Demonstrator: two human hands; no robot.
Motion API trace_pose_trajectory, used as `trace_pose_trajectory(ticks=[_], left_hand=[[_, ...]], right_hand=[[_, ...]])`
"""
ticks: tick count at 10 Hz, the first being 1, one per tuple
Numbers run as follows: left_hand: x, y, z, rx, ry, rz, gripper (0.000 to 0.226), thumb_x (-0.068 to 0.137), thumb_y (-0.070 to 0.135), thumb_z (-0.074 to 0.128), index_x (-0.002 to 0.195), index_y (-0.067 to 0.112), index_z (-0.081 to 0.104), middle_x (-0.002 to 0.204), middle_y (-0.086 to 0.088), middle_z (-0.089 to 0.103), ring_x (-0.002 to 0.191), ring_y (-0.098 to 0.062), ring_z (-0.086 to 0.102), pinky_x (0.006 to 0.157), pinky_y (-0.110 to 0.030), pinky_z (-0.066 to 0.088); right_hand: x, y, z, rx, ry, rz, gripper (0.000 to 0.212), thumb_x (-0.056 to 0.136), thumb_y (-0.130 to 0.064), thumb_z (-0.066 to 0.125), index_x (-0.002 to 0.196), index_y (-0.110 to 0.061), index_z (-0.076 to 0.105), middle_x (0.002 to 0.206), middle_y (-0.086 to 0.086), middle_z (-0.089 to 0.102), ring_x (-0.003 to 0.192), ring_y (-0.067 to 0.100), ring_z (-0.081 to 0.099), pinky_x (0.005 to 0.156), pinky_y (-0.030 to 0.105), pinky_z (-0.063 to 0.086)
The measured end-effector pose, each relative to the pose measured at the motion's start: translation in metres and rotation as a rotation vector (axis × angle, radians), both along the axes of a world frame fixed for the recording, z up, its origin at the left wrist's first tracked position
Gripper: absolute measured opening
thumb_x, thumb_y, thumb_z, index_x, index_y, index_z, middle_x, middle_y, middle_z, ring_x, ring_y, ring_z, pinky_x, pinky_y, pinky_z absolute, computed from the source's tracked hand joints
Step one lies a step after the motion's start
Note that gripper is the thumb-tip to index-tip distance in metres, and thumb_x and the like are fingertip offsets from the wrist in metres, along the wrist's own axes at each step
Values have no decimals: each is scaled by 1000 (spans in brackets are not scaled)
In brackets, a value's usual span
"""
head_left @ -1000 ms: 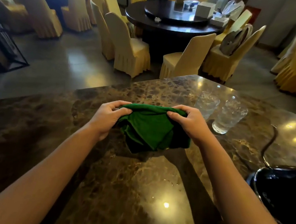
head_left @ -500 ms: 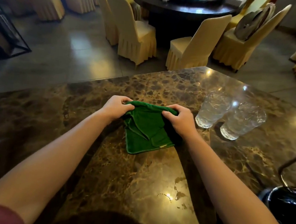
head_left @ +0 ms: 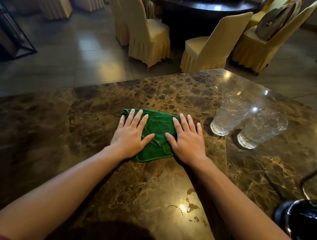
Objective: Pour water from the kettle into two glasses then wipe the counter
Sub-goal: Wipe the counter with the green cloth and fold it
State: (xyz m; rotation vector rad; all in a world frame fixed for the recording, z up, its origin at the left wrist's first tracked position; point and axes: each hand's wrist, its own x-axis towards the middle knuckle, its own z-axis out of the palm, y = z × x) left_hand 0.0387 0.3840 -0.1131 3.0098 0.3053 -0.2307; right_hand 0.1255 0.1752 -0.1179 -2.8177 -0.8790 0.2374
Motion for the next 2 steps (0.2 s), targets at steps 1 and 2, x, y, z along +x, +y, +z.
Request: trace_pose_trajectory(ticks=[1, 2], left_hand=[[-1, -2, 6, -13, 18, 11, 83, 101, 71, 21, 166, 21, 8, 175, -4, 1, 161, -25, -7, 129, -54, -1], [2, 3, 32, -69, -112, 21, 78, 103, 67, 27, 162, 17, 27, 172, -10, 19, 160, -28, 11, 128, -56, 9]], right_hand=[[-6, 1, 10, -27, 19, -21, 79, 106, -66, 23, 170, -20, 23, 180, 7, 11, 167, 29, 2, 132, 56, 2], [-8, 15, 41, 53, -70, -10, 71, 106, -55, 45, 162, -12, 40, 174, 17, 27, 163, 36, 18, 130, 56, 18]])
